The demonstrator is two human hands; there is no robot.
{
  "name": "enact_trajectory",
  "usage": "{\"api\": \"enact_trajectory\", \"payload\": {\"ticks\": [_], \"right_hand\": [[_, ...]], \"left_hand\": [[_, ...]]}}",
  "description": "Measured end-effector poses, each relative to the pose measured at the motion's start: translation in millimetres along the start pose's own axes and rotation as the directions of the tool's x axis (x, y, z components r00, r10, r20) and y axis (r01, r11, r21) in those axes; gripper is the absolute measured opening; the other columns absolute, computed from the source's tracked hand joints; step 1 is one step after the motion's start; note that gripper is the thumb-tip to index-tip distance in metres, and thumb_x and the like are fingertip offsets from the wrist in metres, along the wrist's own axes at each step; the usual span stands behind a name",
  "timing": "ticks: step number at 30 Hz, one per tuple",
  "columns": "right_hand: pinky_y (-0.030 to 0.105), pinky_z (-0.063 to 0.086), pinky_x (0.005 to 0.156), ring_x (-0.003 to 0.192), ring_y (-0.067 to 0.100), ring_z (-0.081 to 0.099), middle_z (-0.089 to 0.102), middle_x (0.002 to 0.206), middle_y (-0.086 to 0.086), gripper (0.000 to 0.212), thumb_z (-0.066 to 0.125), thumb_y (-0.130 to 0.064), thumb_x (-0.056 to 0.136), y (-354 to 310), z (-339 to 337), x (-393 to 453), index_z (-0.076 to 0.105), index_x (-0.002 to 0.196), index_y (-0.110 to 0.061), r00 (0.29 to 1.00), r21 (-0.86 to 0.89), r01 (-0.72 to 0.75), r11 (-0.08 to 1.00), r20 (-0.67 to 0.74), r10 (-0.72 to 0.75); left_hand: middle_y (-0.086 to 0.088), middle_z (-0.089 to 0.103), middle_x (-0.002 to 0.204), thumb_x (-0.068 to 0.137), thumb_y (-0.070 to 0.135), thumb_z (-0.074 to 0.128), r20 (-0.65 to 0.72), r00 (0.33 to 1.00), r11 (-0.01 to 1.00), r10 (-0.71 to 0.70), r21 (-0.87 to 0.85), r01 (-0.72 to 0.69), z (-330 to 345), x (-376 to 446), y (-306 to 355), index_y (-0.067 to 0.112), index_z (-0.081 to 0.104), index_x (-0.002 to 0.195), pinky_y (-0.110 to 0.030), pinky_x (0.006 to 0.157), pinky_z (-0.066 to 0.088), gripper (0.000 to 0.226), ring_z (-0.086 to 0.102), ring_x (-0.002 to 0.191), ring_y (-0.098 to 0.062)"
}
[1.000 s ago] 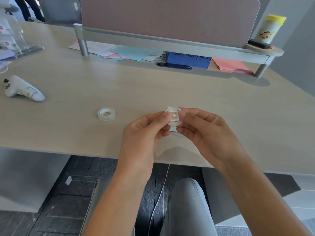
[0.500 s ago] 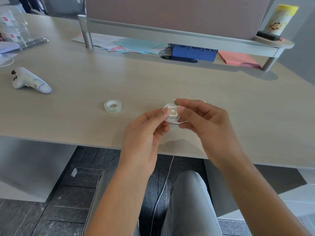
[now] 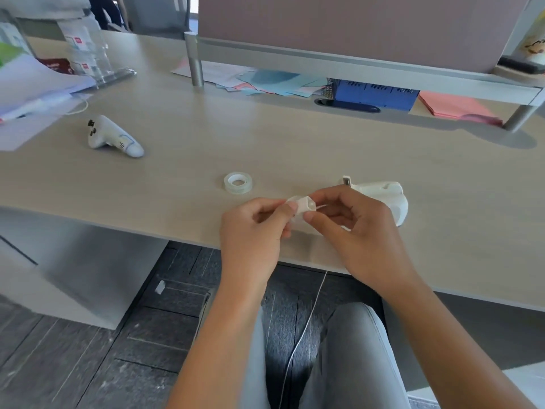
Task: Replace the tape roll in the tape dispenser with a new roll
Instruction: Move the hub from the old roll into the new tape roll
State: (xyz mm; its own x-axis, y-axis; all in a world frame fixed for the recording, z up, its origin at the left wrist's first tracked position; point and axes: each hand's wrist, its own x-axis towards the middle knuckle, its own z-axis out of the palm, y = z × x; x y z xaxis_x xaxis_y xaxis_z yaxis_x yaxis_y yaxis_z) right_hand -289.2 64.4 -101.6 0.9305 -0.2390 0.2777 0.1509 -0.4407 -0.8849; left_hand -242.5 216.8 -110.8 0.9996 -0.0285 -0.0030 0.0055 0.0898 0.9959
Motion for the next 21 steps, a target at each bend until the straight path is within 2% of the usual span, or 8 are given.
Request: {"api": "enact_trajectory", "payload": {"ticks": [3, 6, 10, 14, 16, 17, 18, 21], "right_hand": [[0.025, 0.060, 0.080, 0.083, 0.012, 0.077, 0.081, 0.095, -0.004, 0.013, 0.080, -0.016, 0.091, 0.6, 15.5, 4.7, 0.075, 0.101, -0.021, 0.998, 0.044, -0.057, 0.997, -0.028, 0.058], [0.018, 0.055, 0.066, 0.071, 0.008, 0.072, 0.079, 0.087, -0.004, 0.009, 0.080, -0.020, 0.090, 0.7, 28.0, 11.2, 0.074, 0.095, -0.024, 0.991, 0.034, -0.106, 0.994, -0.083, 0.108], [0.014, 0.049, 0.063, 0.066, 0.007, 0.067, 0.077, 0.085, -0.007, 0.009, 0.079, -0.021, 0.089, 4.2, 37.3, 23.2, 0.075, 0.095, -0.026, 0.982, -0.017, -0.136, 0.991, -0.137, 0.132], [0.008, 0.048, 0.066, 0.066, 0.003, 0.062, 0.075, 0.088, -0.011, 0.017, 0.077, -0.021, 0.090, 7.7, 40.6, 29.5, 0.076, 0.104, -0.031, 0.982, -0.066, -0.137, 0.988, -0.136, 0.128], [0.007, 0.047, 0.065, 0.065, 0.002, 0.061, 0.075, 0.086, -0.010, 0.013, 0.076, -0.023, 0.090, 9.7, 40.5, 29.1, 0.077, 0.100, -0.031, 0.983, -0.075, -0.141, 0.987, -0.131, 0.130], [0.008, 0.046, 0.064, 0.066, 0.002, 0.061, 0.075, 0.086, -0.010, 0.011, 0.076, -0.023, 0.091, 10.3, 40.3, 28.3, 0.077, 0.098, -0.031, 0.983, -0.069, -0.143, 0.987, -0.127, 0.133], [0.008, 0.046, 0.063, 0.065, 0.002, 0.061, 0.075, 0.085, -0.009, 0.010, 0.077, -0.023, 0.091, 11.1, 40.0, 27.5, 0.077, 0.098, -0.031, 0.983, -0.063, -0.142, 0.988, -0.124, 0.133], [0.007, 0.045, 0.061, 0.063, 0.000, 0.060, 0.074, 0.082, -0.009, 0.009, 0.077, -0.023, 0.091, 11.7, 39.5, 24.7, 0.077, 0.096, -0.030, 0.985, -0.042, -0.132, 0.990, -0.116, 0.127]], "left_hand": [[0.010, 0.076, 0.063, 0.085, 0.025, 0.079, -0.022, 0.995, 0.956, 0.102, 0.277, -0.092, -16.3, 7.8, 0.5, 0.023, 0.083, 0.081, -0.032, 0.072, 0.059, 0.005, 0.067, 0.059, -0.006], [0.010, 0.081, 0.084, 0.087, 0.028, 0.073, -0.023, 0.980, 0.825, 0.197, 0.545, -0.153, -25.3, 15.3, 4.0, 0.023, 0.084, 0.089, -0.033, 0.078, 0.058, 0.012, 0.073, 0.080, -0.009], [0.003, 0.080, 0.080, 0.089, 0.036, 0.067, -0.004, 0.980, 0.695, 0.198, 0.706, -0.138, -26.9, 28.3, 2.5, 0.020, 0.082, 0.084, -0.042, 0.071, 0.059, 0.022, 0.073, 0.076, -0.021], [-0.003, 0.066, 0.063, 0.097, 0.035, 0.057, 0.016, 0.975, 0.613, 0.222, 0.776, -0.152, -27.9, 36.1, 3.5, 0.013, 0.069, 0.069, -0.038, 0.059, 0.047, 0.037, 0.064, 0.067, -0.028], [-0.004, 0.071, 0.089, 0.097, 0.025, 0.057, 0.006, 0.965, 0.600, 0.260, 0.782, -0.167, -32.4, 42.4, 4.1, 0.017, 0.073, 0.090, -0.040, 0.069, 0.052, 0.019, 0.068, 0.084, -0.029], [-0.005, 0.069, 0.106, 0.096, 0.019, 0.058, 0.001, 0.960, 0.585, 0.279, 0.793, -0.171, -34.7, 46.5, 4.6, 0.019, 0.072, 0.105, -0.041, 0.075, 0.052, 0.016, 0.067, 0.094, -0.029], [-0.005, 0.064, 0.116, 0.095, 0.015, 0.059, 0.010, 0.956, 0.559, 0.293, 0.810, -0.180, -36.6, 51.4, 4.5, 0.021, 0.069, 0.116, -0.040, 0.077, 0.051, 0.024, 0.064, 0.101, -0.029], [-0.007, 0.056, 0.118, 0.091, 0.014, 0.062, 0.048, 0.952, 0.484, 0.303, 0.853, -0.197, -38.0, 66.8, 2.2, 0.026, 0.067, 0.125, -0.041, 0.077, 0.049, 0.036, 0.059, 0.108, -0.031]]}}
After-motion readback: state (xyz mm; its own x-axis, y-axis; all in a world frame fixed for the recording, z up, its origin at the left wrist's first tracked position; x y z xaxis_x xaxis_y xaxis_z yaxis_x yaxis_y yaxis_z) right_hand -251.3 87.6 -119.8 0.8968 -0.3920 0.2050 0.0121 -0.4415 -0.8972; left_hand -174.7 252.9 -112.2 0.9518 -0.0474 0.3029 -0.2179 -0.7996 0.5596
